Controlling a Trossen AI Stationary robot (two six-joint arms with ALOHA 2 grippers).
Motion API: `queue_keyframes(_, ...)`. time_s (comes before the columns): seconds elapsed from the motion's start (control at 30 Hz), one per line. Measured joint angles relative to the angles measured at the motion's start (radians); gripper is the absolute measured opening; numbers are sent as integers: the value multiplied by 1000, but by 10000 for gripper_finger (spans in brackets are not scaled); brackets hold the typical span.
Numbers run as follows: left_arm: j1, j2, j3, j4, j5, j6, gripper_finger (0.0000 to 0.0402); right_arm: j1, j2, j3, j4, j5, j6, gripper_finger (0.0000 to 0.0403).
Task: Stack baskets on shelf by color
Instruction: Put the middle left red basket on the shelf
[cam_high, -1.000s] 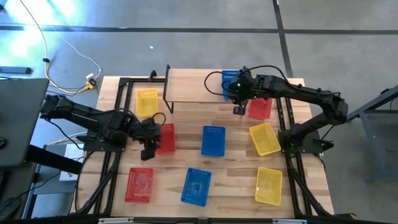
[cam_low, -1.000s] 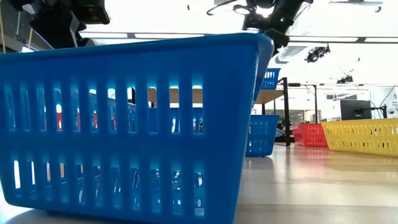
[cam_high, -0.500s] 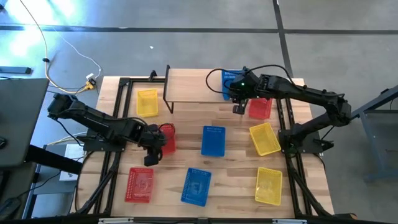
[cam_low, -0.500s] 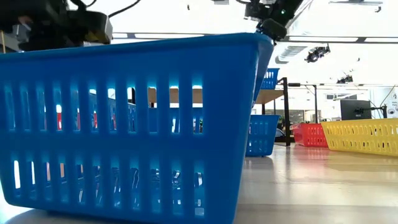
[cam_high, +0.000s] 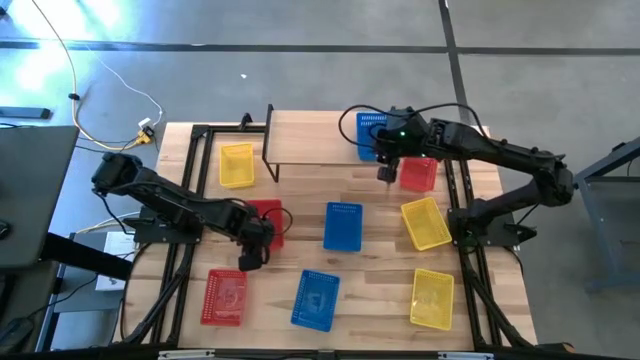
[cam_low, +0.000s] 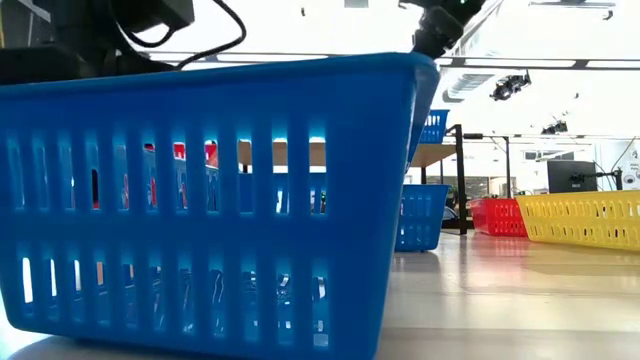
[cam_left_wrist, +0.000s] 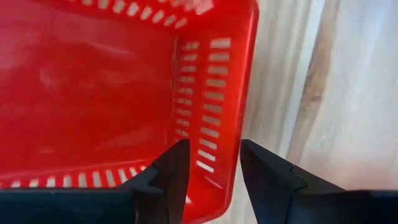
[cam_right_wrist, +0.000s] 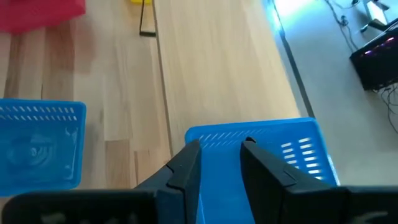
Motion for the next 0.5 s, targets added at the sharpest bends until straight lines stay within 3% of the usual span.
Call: queue_keyframes(0.5, 4, -3, -1, 9, -60, 6, 124, 0, -28, 1, 0, 0, 2, 99)
